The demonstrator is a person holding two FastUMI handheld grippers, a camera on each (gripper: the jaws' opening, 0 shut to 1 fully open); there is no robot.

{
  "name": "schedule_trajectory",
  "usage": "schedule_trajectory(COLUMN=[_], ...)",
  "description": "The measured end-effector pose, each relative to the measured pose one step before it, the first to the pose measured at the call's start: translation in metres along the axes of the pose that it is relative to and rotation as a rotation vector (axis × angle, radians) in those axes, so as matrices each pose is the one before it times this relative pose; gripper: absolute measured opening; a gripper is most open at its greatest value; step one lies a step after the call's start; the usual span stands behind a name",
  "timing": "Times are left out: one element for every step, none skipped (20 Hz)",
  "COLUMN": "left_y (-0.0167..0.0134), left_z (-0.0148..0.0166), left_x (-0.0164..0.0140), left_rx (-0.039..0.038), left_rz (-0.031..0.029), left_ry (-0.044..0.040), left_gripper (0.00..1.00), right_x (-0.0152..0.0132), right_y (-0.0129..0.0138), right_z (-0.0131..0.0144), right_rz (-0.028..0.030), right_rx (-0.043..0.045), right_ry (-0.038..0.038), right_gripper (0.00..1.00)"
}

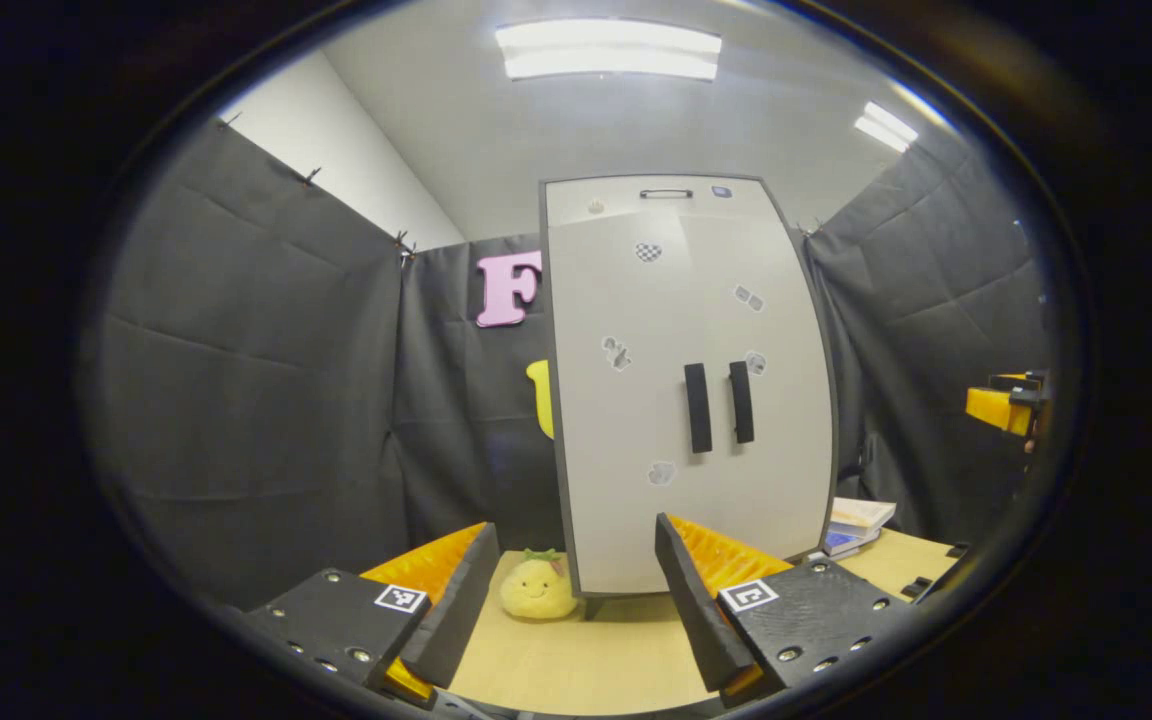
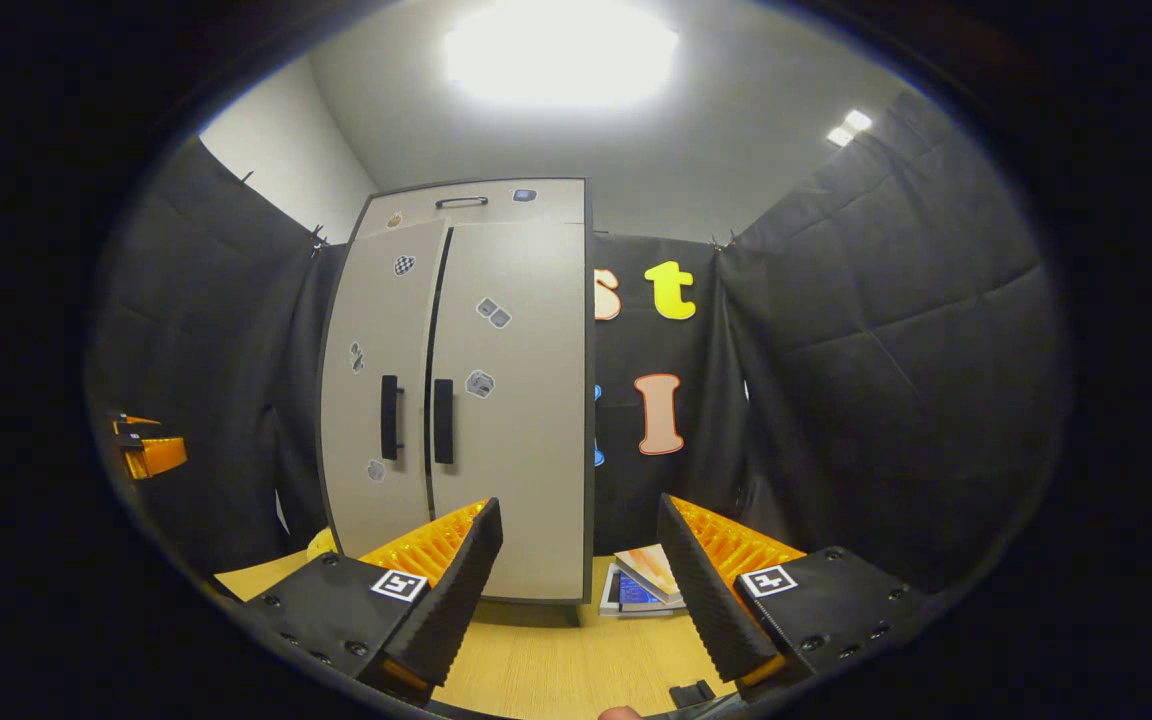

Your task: Grab one shoe with the right hand and put it into the shoe cabinet, grab the other shoe with the left hand and put it into the shoe cabinet; then close the right door with the right hand and the left door with the left hand.

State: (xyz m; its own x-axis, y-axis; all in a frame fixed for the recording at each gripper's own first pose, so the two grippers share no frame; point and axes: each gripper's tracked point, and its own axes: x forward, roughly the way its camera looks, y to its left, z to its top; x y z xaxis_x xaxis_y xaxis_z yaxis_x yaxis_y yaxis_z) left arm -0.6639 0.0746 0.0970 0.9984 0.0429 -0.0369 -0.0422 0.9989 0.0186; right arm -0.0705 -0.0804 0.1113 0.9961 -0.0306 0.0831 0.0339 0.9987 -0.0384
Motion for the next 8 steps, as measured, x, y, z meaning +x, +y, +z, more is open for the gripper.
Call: schedule_trajectory(left_y=[0.00023, -0.00026, -0.00045, 0.00046, -0.00040, -0.00023, 0.00035, 0.00015], left_z=[-0.00053, -0.00018, -0.00090, -0.00015, -0.00045, 0.00030, -0.00047, 0.00038], left_x=[-0.00046, 0.00031, 0.00008, -0.00021, -0.00028, 0.00014, -0.00046, 0.00042], left_rx=[0.00178, 0.00126, 0.00065, 0.00056, -0.00112, -0.00147, -0.00063, 0.00055], left_rz=[0.00381, 0.00319, 0.00328, 0.00310, 0.00212, 0.00185, 0.00081, 0.00081], left_ry=[-0.00034, 0.00043, -0.00043, 0.00104, -0.00024, 0.00123, 0.00191, -0.00003], left_gripper=[0.90, 0.90, 0.89, 0.90, 0.89, 0.89, 0.90, 0.90], right_x=[-0.00060, -0.00005, -0.00053, -0.00062, -0.00003, 0.00030, -0.00046, -0.00002], right_y=[0.00005, 0.00003, -0.00013, -0.00042, -0.00104, -0.00111, -0.00053, -0.00104], right_z=[-0.00089, 0.00059, 0.00005, 0.00065, -0.00018, -0.00028, -0.00070, 0.00043], right_rz=[0.00000, -0.00067, -0.00026, -0.00140, -0.00211, -0.00274, -0.00185, -0.00289], right_rx=[-0.00147, -0.00070, -0.00013, 0.00117, 0.00115, 0.00177, 0.00222, 0.00190], right_ry=[0.00126, -0.00056, -0.00025, -0.00144, -0.00044, 0.00054, 0.00119, -0.00078], right_gripper=[0.98, 0.98, 0.98, 0.98, 0.98, 0.98, 0.98, 0.98])
